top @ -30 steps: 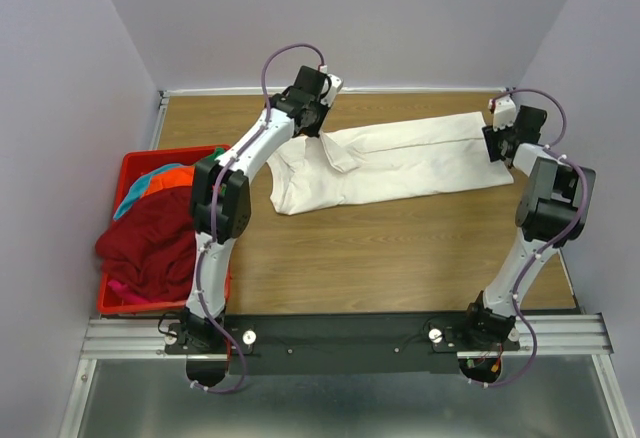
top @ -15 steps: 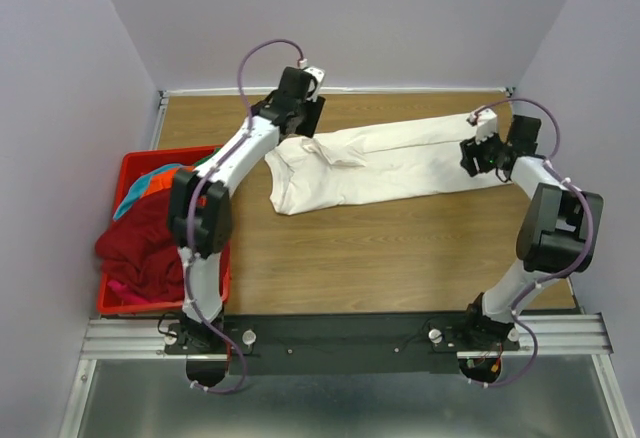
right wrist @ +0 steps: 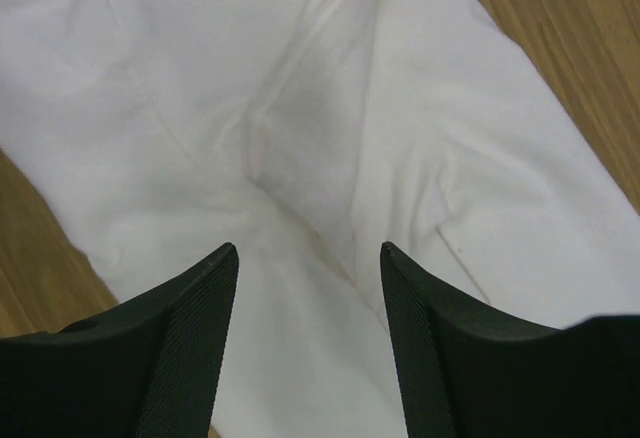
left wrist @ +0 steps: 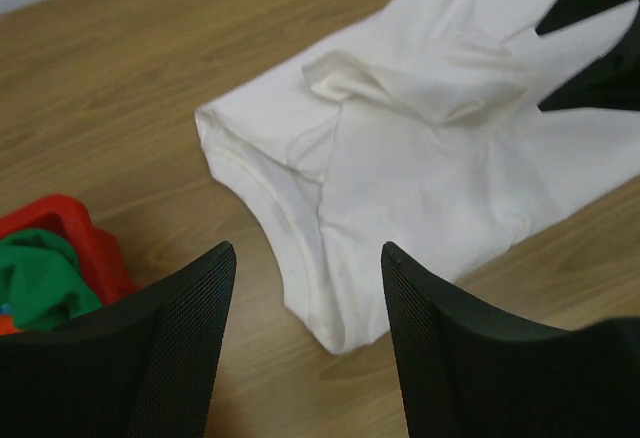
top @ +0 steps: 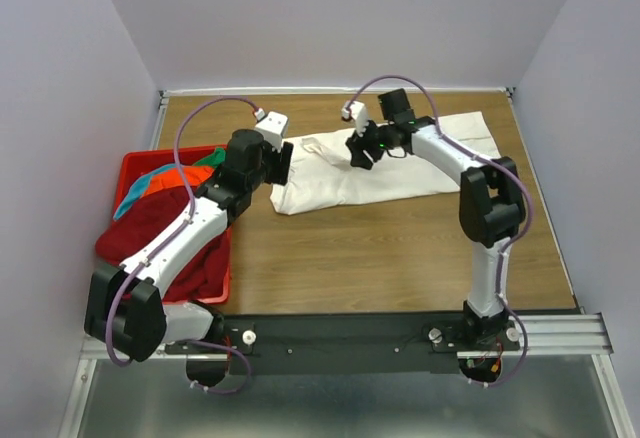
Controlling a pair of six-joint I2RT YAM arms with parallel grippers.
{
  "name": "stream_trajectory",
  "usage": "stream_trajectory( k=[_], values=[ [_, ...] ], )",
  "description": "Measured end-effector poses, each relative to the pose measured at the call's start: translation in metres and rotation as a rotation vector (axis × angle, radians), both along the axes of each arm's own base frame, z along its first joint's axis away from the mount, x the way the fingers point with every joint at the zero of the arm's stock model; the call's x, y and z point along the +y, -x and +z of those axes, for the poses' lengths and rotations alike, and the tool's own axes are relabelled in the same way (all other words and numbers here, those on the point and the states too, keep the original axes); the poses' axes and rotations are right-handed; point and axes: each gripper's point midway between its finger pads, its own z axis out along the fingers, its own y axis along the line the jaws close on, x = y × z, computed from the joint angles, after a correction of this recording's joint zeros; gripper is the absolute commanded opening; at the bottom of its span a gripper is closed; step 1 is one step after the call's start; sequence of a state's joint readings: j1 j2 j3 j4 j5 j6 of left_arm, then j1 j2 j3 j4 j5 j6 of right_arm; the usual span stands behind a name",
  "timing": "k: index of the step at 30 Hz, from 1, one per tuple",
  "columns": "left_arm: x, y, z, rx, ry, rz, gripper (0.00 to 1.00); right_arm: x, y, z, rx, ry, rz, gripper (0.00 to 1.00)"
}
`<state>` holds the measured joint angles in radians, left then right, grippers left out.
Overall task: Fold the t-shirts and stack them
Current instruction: Fold the tshirt
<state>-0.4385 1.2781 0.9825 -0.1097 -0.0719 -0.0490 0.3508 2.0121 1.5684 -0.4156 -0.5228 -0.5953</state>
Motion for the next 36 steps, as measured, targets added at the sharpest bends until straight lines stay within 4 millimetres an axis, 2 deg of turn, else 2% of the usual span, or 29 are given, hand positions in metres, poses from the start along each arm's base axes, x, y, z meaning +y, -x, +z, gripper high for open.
stream_trajectory(
  k=[2, 4, 11, 19, 23, 27, 36],
  values=[
    [0.005, 0.012, -0.026, 0.046, -0.021, -0.005, 0.68, 0.025, -0.009, -0.005, -0.001, 0.020, -0.004, 0.59],
    [0.009, 0.019, -0.037, 0.064, -0.035, -0.007, 0.68, 0.039, -0.020, -0.010, -0.006, 0.034, -0.027, 0.56],
    [0.008, 0.017, -0.016, -0.016, -0.018, -0.014, 0.68, 0.044, -0.024, -0.024, 0.009, 0.082, -0.076, 0.52],
    [0.008, 0.015, -0.013, -0.028, -0.017, -0.016, 0.68, 0.052, -0.014, -0.029, 0.023, 0.094, -0.060, 0.49],
    [0.008, 0.015, -0.013, -0.029, -0.019, -0.017, 0.68, 0.055, -0.009, -0.030, 0.036, 0.090, -0.042, 0.23],
    [0.008, 0.015, -0.013, -0.029, -0.020, -0.018, 0.68, 0.056, -0.008, -0.029, 0.039, 0.091, -0.034, 0.03],
    [0.008, 0.015, -0.015, -0.024, -0.022, -0.019, 0.68, 0.047, -0.027, -0.021, -0.011, 0.115, -0.159, 0.00]
  ],
)
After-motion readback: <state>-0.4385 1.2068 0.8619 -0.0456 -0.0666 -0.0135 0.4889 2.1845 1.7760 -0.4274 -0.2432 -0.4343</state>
